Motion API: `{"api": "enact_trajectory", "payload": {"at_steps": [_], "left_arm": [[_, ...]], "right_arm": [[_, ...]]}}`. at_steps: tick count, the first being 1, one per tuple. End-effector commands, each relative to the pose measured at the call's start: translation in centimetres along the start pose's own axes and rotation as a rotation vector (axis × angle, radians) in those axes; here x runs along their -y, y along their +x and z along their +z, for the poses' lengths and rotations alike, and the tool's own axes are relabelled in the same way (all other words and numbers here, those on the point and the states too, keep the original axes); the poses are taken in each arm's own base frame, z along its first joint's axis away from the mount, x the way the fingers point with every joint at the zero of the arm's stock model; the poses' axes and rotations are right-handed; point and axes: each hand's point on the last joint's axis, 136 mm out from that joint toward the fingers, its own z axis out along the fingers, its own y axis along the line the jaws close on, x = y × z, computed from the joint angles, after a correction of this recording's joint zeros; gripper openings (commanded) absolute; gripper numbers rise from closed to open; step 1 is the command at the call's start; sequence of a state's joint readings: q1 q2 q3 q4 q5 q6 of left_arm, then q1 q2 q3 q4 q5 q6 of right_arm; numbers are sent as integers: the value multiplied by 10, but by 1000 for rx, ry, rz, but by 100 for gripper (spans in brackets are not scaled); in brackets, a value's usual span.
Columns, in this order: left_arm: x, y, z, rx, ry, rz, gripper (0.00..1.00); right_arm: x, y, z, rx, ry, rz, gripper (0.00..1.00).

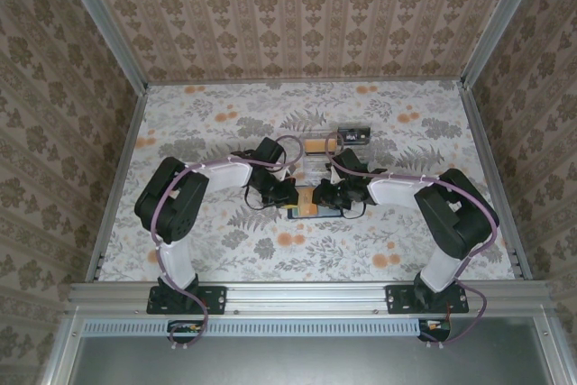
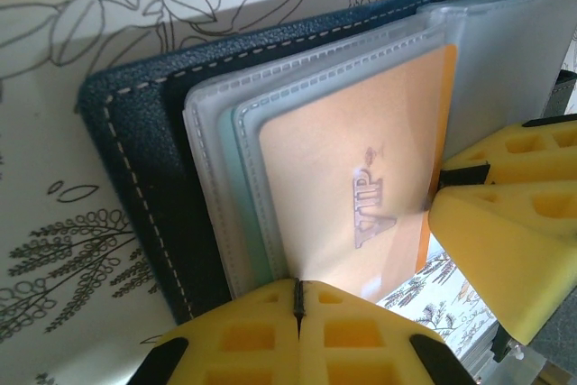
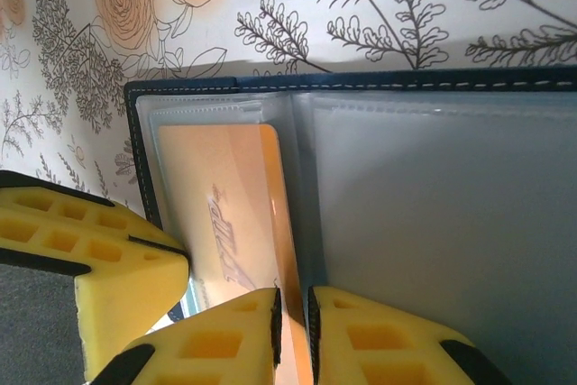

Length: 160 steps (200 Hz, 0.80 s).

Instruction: Take the credit cards out of the card holder

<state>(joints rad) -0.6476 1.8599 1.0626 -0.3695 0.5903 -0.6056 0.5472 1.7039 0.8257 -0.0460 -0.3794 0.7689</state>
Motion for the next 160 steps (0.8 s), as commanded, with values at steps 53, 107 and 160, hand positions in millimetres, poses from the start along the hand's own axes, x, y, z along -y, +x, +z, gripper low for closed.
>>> {"api": "enact_trajectory", "payload": {"at_steps": [53, 107, 160], "left_arm": [[-13, 10, 4, -23, -46, -13, 2], [-12, 7, -1, -11, -42, -12, 1], [-13, 9, 4, -27, -39, -10, 0]], "right_arm": [[10, 2, -6, 8, 5, 33, 0], [20, -1, -20, 28, 15, 43, 0], [9, -3, -11, 15, -62, 53, 22]]}}
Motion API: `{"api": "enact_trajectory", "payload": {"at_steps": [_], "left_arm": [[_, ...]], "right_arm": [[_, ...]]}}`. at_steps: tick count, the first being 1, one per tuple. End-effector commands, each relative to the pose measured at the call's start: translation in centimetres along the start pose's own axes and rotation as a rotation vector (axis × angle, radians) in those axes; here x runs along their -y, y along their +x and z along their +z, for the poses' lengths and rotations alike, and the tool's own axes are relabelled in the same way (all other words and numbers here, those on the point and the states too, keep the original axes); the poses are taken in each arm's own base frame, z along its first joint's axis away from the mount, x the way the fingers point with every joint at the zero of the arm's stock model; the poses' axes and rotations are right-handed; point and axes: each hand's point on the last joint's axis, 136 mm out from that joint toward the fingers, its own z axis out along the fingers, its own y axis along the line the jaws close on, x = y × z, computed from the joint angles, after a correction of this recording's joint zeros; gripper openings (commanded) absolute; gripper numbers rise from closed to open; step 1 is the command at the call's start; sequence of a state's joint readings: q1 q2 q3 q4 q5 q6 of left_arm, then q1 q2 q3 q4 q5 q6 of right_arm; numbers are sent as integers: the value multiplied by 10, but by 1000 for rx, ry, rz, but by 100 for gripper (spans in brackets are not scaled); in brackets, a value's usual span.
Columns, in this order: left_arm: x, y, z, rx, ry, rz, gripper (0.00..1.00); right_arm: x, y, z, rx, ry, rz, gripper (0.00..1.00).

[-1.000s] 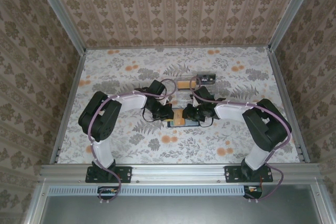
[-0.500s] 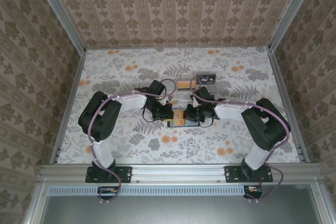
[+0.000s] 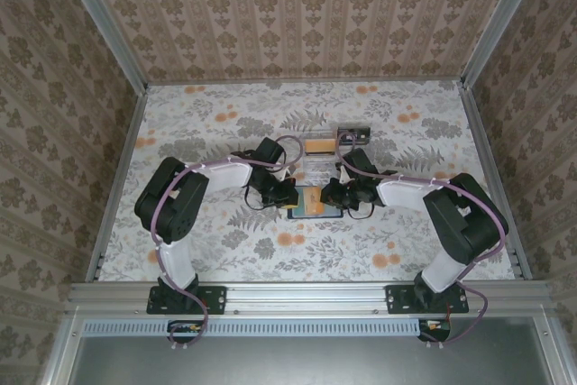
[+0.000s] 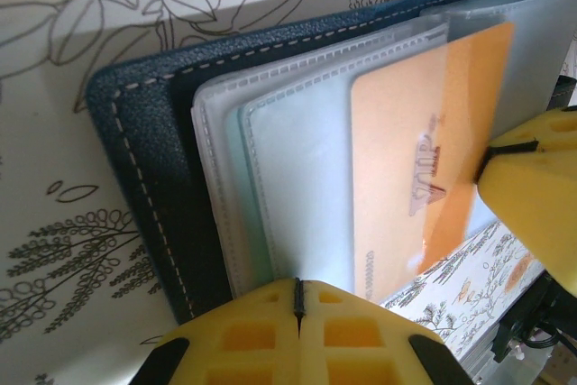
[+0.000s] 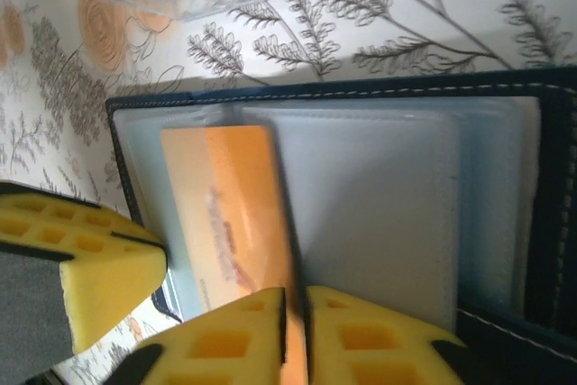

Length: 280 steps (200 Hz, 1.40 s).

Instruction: Take the credit cards out of the card holder

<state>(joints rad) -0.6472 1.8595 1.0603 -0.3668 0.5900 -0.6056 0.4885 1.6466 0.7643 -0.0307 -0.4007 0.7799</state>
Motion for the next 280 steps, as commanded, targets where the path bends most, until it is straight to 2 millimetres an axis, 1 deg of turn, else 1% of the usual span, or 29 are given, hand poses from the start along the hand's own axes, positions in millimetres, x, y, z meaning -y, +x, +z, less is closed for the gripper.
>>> {"api": "enact_trajectory", "payload": {"at_steps": [1, 47, 79, 97, 119, 139, 156, 167, 198, 224, 247, 280], "left_arm": [[-12, 9, 4, -28, -39, -11, 0], [-11, 10, 5, -33, -35, -7, 0], [-11, 10, 5, -34, -32, -7, 0], [-11, 10, 5, -34, -31, -7, 0], [-11, 10, 5, -36, -33, -7, 0], [-12, 10, 5, -37, -36, -8, 0], [-12, 10, 5, -38, -38, -7, 0], [-11, 10, 5, -39, -37, -7, 0], [-12, 11, 6, -41, -37, -8, 0], [-11, 11, 6, -42, -34, -4, 0], [-10, 10, 7, -44, -32, -3, 0], [-9, 10, 8, -46, -32, 2, 0]], "right_arm": [[-6, 2, 5, -14, -50, 2, 22], [-5, 4, 17, -32, -75, 25, 24], [-4, 6, 20, -44, -84, 32, 24], [-4, 6, 21, -47, -83, 34, 27], [5, 7, 16, -34, -25, 28, 28], [14, 4, 8, -10, 49, 4, 29], [18, 1, 1, 5, 94, -28, 29], [20, 1, -1, 2, 112, -36, 29], [15, 3, 6, -20, 89, -39, 29], [-1, 7, 13, -47, -3, -41, 29], [-14, 7, 15, -48, -77, -30, 28], [-15, 9, 16, -56, -96, -22, 24]]}}
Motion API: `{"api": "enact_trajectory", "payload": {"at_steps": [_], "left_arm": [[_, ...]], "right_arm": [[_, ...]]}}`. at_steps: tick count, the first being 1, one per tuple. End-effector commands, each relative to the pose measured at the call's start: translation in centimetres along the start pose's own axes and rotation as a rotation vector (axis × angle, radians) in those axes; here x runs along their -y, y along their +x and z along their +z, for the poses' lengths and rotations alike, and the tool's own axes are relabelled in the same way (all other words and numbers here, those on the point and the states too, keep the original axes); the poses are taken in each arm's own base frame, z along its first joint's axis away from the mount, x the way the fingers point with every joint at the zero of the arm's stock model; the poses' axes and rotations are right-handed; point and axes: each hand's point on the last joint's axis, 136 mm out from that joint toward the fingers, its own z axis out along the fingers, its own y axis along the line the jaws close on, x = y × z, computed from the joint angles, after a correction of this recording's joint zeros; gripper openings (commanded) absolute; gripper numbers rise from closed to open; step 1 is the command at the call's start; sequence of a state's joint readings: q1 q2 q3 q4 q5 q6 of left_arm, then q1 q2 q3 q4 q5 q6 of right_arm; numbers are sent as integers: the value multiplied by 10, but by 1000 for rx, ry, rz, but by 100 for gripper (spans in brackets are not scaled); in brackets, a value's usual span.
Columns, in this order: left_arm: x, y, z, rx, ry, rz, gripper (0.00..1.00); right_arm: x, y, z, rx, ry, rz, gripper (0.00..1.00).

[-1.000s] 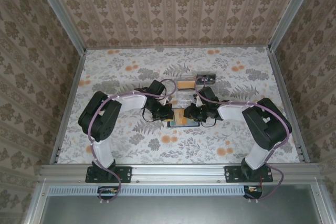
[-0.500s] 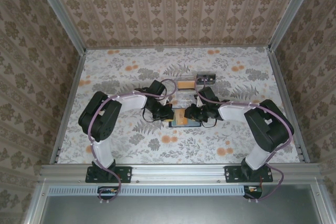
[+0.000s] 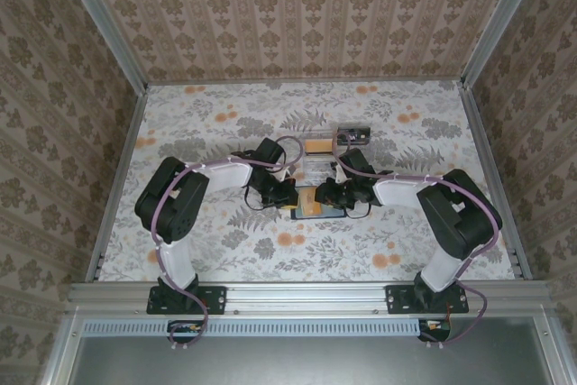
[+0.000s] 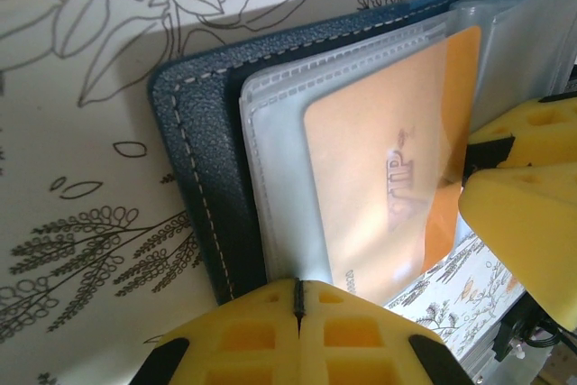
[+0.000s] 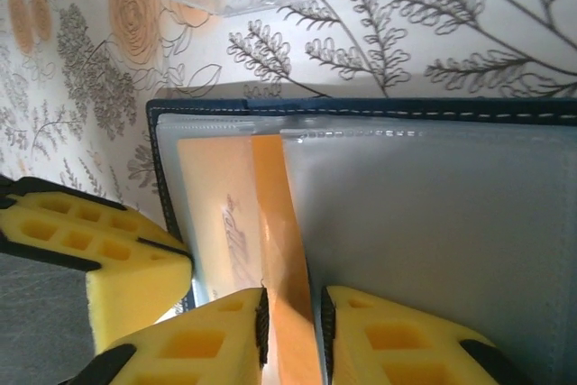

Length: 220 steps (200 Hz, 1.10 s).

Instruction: Take the credit cards out of the card holder

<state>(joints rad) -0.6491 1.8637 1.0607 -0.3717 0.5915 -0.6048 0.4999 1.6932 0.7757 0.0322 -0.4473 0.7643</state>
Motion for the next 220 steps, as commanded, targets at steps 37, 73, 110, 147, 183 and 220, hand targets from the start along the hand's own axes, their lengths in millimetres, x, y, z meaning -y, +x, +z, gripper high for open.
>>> {"api": "enact_trajectory", "payload": {"at_steps": [37, 73, 110, 147, 183, 220], "left_arm": [[-9, 10, 7, -42, -34, 3, 0], [-9, 11, 7, -43, -31, 2, 0], [-8, 11, 6, -41, -30, 7, 0], [-10, 12, 6, -42, -37, 4, 0], [-11, 11, 5, -40, -38, 3, 0], [-9, 8, 3, -34, -32, 8, 0]], "right_arm": [[-4, 10, 8, -38, -59, 23, 19], [-4, 11, 11, -48, -69, 25, 20], [3, 12, 12, -45, -43, 40, 6], [16, 9, 1, -17, -7, 53, 0], [26, 4, -20, 21, 31, 39, 0], [35, 3, -44, 48, 99, -7, 0]]}}
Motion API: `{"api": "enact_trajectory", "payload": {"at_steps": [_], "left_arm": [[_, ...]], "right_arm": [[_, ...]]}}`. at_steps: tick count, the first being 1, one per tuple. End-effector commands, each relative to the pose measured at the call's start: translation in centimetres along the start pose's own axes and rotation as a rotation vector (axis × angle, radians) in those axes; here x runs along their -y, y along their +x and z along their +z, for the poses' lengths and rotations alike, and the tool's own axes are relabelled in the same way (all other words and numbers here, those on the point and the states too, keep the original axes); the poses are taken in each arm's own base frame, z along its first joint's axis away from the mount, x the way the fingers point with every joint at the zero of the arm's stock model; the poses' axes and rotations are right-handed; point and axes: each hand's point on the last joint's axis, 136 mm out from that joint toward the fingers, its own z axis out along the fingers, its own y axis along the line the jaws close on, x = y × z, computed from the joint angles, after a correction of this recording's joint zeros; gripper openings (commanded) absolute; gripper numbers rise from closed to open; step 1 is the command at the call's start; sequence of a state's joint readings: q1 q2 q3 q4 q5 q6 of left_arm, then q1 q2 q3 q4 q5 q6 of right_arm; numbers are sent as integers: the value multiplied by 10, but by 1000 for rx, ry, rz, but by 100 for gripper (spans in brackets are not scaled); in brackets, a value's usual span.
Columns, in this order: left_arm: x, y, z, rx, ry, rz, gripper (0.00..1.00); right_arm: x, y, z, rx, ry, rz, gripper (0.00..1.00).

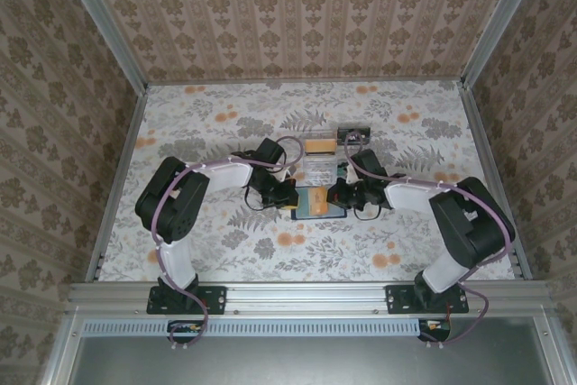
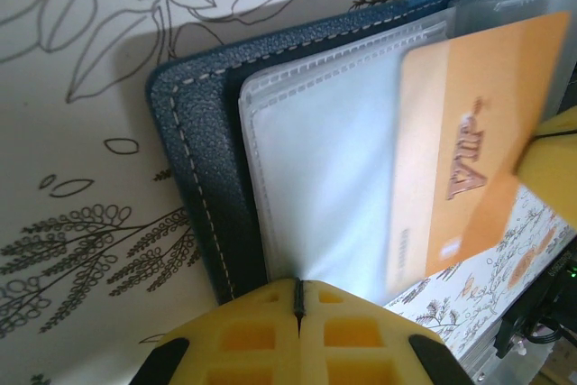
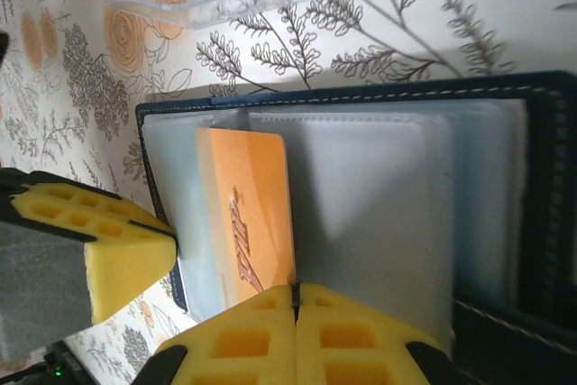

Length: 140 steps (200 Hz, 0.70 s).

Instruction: Take the credit cards out of the card holder

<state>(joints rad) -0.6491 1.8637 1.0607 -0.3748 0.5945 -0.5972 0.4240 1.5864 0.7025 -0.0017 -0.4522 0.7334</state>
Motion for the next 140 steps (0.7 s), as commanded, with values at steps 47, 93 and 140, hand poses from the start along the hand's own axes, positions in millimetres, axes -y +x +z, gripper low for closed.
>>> {"api": "enact_trajectory", "payload": {"at_steps": [47, 93, 140], "left_arm": [[1, -1, -4, -1, -14, 25, 0], [25, -18, -24, 68, 41, 59, 4], [52, -42, -67, 204, 119, 94, 52]], "right_arm": [[11, 0, -57, 43, 179, -158, 0], [-5, -7, -91, 74, 217, -277, 0], [-33, -33, -136, 144, 309, -559, 0]]}}
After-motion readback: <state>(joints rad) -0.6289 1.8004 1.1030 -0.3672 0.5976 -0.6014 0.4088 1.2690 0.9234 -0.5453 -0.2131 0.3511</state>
